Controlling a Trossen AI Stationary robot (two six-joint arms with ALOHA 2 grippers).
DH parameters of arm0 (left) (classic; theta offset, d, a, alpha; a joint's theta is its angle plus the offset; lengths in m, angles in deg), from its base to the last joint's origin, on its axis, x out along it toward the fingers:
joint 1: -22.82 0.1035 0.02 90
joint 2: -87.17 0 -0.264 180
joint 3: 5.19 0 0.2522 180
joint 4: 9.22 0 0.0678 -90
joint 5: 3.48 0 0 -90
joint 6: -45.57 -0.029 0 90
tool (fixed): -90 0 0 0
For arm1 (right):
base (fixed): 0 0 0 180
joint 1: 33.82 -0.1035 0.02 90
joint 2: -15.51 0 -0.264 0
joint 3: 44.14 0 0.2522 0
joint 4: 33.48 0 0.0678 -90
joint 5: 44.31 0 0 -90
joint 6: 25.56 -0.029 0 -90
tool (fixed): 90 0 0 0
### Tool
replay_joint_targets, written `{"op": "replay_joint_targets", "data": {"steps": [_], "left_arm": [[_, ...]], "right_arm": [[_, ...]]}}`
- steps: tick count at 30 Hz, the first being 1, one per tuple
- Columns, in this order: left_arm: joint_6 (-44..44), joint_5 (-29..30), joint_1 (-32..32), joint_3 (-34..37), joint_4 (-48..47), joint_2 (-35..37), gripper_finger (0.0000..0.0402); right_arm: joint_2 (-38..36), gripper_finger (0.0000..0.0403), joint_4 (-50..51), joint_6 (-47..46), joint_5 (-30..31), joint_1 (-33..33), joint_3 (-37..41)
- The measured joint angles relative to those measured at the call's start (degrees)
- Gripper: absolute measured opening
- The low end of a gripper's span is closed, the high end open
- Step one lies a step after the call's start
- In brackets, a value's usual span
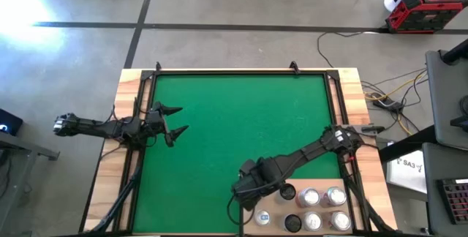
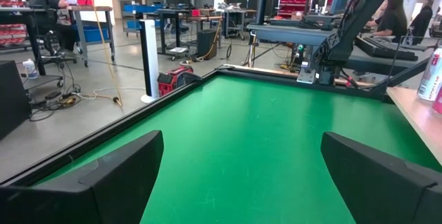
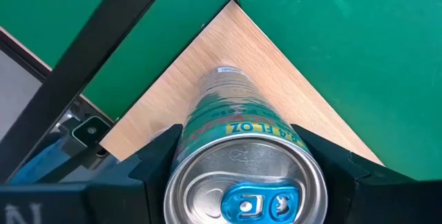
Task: Place canned beverage on shelf
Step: Put the blue soda can aligned with the blue soda can on the shelf
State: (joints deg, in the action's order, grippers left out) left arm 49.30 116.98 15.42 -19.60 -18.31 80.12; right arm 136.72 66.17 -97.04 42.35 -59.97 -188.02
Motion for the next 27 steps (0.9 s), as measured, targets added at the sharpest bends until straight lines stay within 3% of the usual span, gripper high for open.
{"op": "replay_joint_targets", "data": {"steps": [27], "left_arm": [[0.00, 0.00, 0.00, 0.02, -0.02, 0.02, 0.0378]], "right_arm": [[-0.04, 0.0226, -1.44, -5.95, 2.32, -2.33, 2.32]]}}
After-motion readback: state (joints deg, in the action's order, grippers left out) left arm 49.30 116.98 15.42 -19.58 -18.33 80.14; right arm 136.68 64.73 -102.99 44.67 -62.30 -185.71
